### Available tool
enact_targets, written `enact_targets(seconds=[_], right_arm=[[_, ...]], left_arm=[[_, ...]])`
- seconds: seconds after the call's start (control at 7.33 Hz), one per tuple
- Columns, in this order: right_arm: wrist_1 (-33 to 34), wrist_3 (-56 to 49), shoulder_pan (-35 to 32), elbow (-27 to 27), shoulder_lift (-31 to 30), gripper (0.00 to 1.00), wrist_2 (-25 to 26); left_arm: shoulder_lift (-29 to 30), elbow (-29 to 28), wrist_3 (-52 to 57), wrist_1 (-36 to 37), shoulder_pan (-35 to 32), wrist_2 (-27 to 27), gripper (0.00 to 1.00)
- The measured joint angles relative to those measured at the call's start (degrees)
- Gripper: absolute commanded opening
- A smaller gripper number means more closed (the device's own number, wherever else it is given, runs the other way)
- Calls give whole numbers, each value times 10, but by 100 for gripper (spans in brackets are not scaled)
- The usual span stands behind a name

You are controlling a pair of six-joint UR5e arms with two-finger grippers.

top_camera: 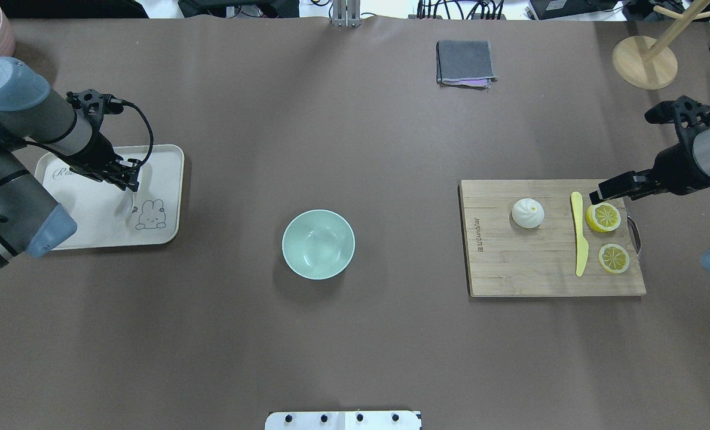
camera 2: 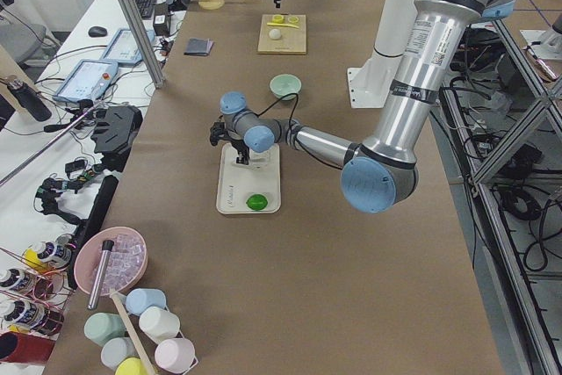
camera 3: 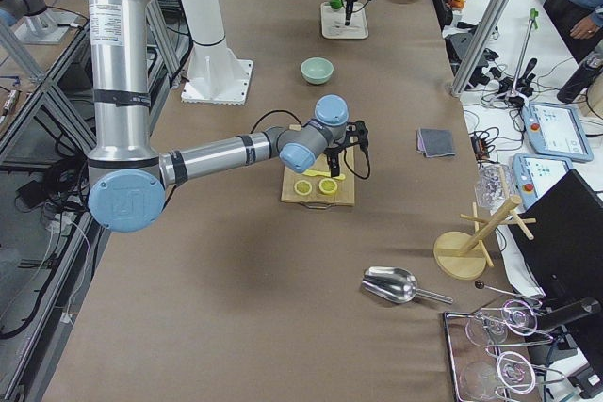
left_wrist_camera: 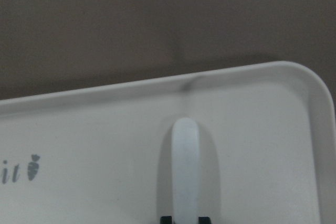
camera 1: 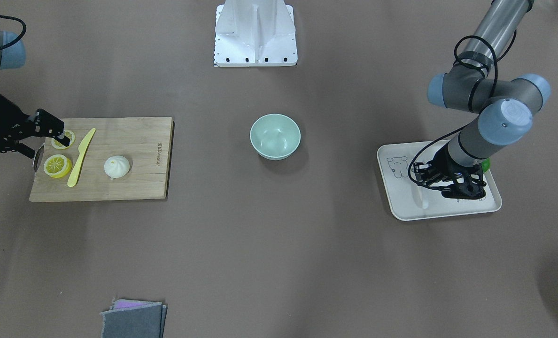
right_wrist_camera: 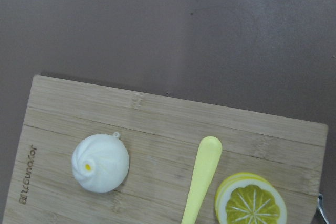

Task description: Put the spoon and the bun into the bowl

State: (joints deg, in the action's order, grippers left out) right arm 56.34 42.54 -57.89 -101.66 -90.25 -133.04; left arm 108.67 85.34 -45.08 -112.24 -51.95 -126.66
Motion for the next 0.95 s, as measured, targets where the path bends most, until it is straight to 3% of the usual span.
enact_targets(seconds=[0.41, 0.82, 0.95], right_arm=[[0, 64, 41, -9, 25, 98, 48], [1, 84, 94, -7, 37, 96, 108], [1, 85, 105, -5, 38, 95, 120]], left_arm=[[67, 67, -109, 3, 24, -22, 0], [162, 73, -244, 1, 128, 53, 0], [174, 72, -261, 0, 151, 74, 67]])
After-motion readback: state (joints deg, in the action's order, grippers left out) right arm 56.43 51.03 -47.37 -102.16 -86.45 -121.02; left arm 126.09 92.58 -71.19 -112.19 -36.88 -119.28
